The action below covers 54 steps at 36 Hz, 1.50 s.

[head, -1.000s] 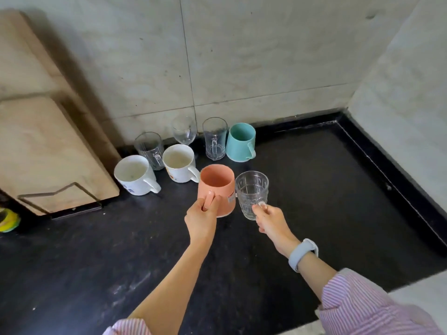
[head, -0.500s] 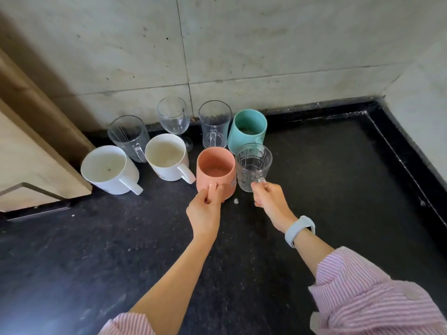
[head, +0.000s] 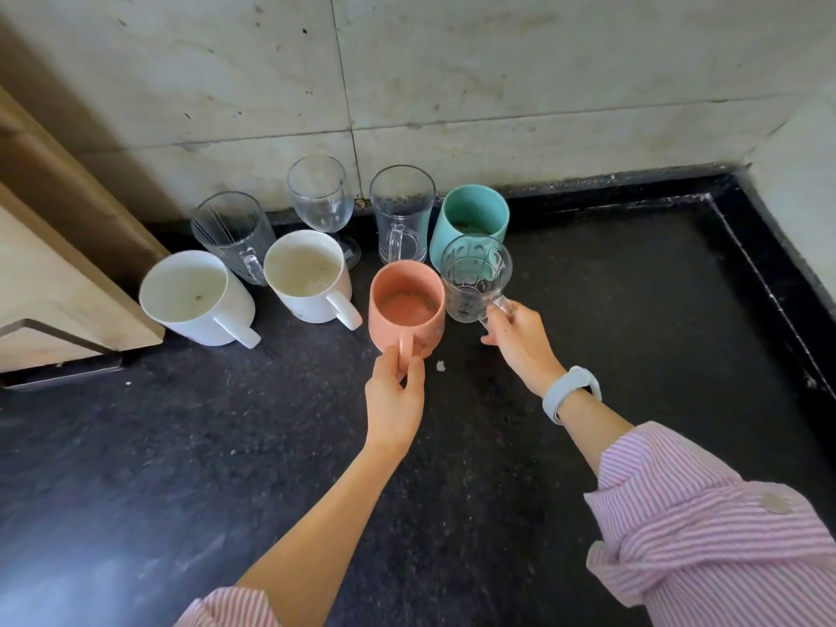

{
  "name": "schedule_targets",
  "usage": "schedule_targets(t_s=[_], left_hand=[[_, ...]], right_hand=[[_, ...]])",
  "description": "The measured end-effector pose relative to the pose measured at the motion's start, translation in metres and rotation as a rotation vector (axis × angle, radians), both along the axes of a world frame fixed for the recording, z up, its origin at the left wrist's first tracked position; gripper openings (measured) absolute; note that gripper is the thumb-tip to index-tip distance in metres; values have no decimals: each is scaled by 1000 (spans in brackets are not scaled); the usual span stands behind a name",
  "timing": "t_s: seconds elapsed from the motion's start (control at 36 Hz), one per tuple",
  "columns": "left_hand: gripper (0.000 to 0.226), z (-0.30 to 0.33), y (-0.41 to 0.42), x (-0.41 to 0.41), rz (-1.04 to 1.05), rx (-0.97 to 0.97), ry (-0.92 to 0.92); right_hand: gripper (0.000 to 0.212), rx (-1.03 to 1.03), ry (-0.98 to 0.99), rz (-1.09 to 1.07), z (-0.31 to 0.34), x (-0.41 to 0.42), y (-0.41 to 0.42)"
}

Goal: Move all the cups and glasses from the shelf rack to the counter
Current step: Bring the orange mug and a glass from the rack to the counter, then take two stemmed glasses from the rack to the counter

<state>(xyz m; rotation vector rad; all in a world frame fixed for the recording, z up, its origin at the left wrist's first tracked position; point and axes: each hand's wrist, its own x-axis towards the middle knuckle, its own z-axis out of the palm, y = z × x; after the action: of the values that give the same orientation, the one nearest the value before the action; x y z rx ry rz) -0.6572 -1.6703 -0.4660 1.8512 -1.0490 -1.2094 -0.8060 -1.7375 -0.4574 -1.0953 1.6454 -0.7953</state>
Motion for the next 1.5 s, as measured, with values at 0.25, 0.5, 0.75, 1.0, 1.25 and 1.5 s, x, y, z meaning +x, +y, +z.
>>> schedule_targets(t_s=[0.25, 0.5, 0.75, 1.0, 1.25, 1.5], left_hand=[[8, -4, 3, -7, -98, -99, -110], [30, 3, 4, -11, 41, -73, -141], [44, 40, 17, 56, -178, -213, -552], [42, 121, 88, 189, -115, -168, -974], [40, 178, 334, 310, 305, -40, -1081], [36, 220, 660, 334, 755, 133, -1214]], right_hand=[[18, 14, 171, 97, 1, -10, 1], [45, -71, 367, 117, 14, -7, 28], [40, -429, 710, 257, 67, 21, 53], [39, -500, 678, 837, 123, 153, 87], [37, -717, 426, 1263, 174, 314, 255], [37, -959, 270, 1653, 212, 417, 532]])
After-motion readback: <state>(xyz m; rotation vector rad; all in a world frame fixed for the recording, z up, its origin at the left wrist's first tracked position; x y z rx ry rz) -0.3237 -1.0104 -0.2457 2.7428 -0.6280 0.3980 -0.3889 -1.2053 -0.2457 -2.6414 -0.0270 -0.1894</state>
